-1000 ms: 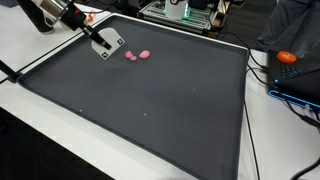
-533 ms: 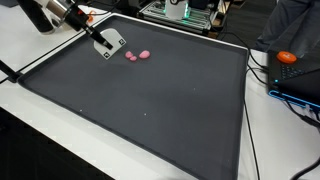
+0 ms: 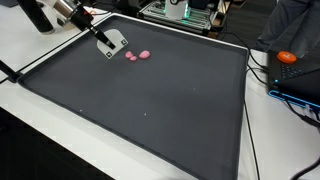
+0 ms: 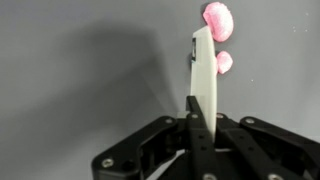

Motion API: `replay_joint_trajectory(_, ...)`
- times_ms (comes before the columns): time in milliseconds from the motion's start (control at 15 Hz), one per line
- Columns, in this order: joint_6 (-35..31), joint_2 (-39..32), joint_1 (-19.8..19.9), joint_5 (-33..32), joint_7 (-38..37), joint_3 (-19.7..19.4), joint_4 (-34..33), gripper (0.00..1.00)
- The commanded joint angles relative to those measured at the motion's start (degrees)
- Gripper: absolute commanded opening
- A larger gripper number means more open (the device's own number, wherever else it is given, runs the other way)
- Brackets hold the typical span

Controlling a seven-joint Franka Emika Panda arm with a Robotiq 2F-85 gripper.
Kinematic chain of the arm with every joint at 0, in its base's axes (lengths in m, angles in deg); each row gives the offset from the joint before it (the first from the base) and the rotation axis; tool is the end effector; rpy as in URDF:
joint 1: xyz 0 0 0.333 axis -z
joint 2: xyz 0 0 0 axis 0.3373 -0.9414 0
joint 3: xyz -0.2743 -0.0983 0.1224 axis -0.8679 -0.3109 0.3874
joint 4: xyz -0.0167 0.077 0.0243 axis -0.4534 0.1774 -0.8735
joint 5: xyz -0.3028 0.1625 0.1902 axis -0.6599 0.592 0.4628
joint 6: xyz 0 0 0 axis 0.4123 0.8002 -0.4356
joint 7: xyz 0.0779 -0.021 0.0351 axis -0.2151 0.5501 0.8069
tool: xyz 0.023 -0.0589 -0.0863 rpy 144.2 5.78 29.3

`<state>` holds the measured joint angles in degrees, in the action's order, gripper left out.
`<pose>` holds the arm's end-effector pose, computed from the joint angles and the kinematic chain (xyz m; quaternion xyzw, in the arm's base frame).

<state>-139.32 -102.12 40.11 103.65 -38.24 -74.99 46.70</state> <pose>0.5670 -0.2047 0.1913 -0.9133 0.2302 0.1626 0.2941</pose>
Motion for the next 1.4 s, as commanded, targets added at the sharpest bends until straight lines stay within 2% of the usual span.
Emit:
replay_joint_trajectory(0,-4.22,4.42,-0.57,0.18,4.98,-0.03,6.1,0.01)
replay_joint_trajectory(467,-6.07,10.99,-3.13,-4.44,10.67,0.1,11.9,0.01)
replay_joint_trajectory(1333,-14.27,24.52,-12.32,-19.49,10.22,1.8,22.44,0.01)
